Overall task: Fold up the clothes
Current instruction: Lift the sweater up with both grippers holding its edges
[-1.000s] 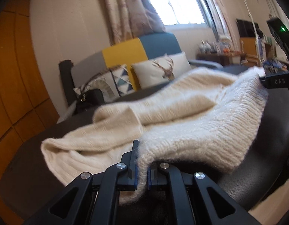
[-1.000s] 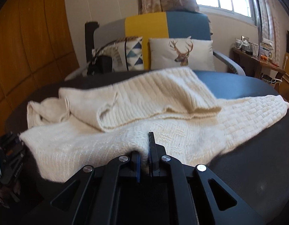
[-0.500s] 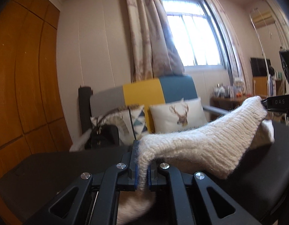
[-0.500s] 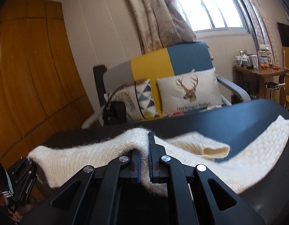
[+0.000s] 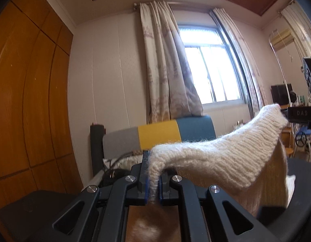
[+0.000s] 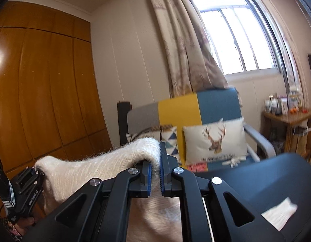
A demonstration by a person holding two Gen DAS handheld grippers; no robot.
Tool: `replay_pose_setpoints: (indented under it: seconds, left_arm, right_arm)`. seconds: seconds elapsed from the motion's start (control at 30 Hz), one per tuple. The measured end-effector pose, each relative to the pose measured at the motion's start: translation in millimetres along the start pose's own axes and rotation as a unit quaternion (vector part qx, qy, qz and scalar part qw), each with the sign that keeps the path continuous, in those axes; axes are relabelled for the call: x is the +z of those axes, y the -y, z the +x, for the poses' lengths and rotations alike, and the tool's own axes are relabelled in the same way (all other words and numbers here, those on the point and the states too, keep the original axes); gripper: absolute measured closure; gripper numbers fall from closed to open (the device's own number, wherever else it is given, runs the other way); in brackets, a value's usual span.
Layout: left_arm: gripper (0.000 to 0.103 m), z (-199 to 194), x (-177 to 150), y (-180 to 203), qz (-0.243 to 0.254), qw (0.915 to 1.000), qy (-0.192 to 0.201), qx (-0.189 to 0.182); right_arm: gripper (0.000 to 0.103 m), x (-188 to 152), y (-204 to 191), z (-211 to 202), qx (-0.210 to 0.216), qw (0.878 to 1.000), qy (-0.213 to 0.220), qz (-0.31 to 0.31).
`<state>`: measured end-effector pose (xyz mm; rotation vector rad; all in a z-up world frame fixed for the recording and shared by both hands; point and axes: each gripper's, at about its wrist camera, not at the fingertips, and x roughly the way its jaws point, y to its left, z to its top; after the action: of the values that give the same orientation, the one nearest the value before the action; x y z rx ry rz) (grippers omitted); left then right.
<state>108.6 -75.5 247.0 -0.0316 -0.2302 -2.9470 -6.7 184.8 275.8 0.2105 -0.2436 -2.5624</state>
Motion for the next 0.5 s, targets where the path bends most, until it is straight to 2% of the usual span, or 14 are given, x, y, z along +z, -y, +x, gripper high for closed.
replay_pose_setpoints:
  seconds: [0.5]
  left_arm:
    - [0.098, -17.9, 92.7, -26.6, -0.037, 0.9935, 0.108, 0.006]
  right_arm:
    - [0.097, 81.5, -33.4, -34.1, 0.034, 0.994, 0.103, -0.022]
